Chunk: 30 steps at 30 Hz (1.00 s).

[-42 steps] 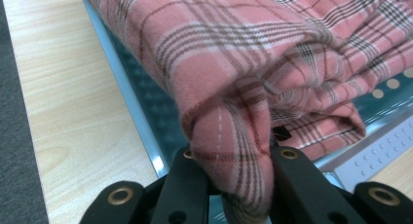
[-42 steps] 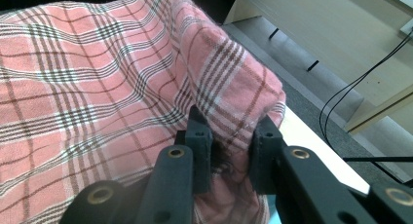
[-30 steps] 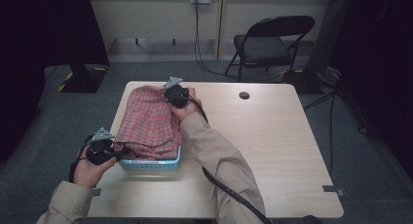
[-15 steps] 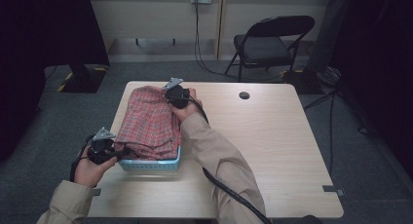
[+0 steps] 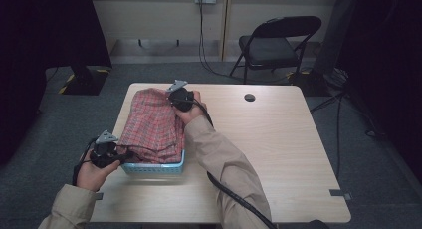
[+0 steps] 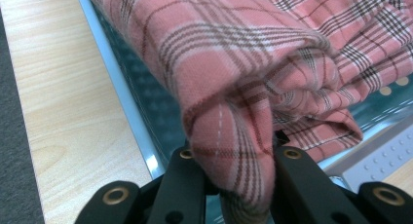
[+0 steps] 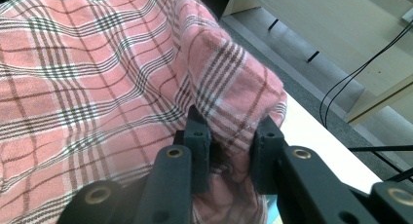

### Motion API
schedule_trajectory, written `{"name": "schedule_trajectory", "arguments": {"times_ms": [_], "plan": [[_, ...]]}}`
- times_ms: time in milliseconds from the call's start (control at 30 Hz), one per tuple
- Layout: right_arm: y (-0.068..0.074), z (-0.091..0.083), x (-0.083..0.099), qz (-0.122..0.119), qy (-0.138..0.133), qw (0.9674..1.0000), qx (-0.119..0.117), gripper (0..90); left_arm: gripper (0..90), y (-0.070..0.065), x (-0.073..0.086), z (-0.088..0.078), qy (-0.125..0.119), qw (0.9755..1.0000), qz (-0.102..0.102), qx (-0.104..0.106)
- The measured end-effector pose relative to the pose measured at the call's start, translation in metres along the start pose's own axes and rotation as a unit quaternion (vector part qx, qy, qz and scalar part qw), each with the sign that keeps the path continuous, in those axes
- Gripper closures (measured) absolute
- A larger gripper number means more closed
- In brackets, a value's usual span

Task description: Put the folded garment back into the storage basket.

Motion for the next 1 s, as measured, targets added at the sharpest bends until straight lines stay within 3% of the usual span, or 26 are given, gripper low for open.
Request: {"name": "schedule_trajectory", "arguments": {"times_ms": [500,700,733,800,833,933,1000], "plan": [[0.000,0.000,0.002,0.003,-0.002,1.0000,0.002,72.6,76.5,0.001,0.002,0.003,0.003,1.0000,-0.004,-0.001],[0.000,0.002,0.004,0.002,0.002,1.0000,0.002,66.5,67.4,-0.001,0.002,0.005,0.005,1.0000,0.000,-0.006],[0.000,0.003,0.005,0.002,0.006,1.0000,0.004,63.4,64.2,-0.002,0.002,0.005,0.004,1.0000,-0.002,0.002],[-0.002,0.003,0.007,0.002,0.003,0.9998,0.020,47.1,46.1,-0.007,0.000,0.006,-0.006,0.9999,-0.005,0.014],[-0.005,0.003,0.008,0.009,-0.003,0.9997,0.023,38.8,37.8,-0.010,-0.001,0.007,-0.005,0.9999,0.005,0.014],[-0.012,-0.001,0.008,0.027,-0.025,0.9986,0.039,13.3,20.0,-0.016,-0.006,0.007,-0.004,1.0000,0.007,0.000],[-0.016,-0.004,0.010,0.040,-0.033,0.9978,0.041,5.2,14.9,-0.018,-0.008,0.007,0.002,0.9998,0.016,-0.006]]}}
Point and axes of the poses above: each handheld gripper's, and its own axes: z roughly forward along the jaws, x roughly out of its underside, y roughly to its left, the point moved 2 cm from there along z, roughly forward along the jaws, and after that the axes turned 6 degrees about -x, right-handed, at the moved point
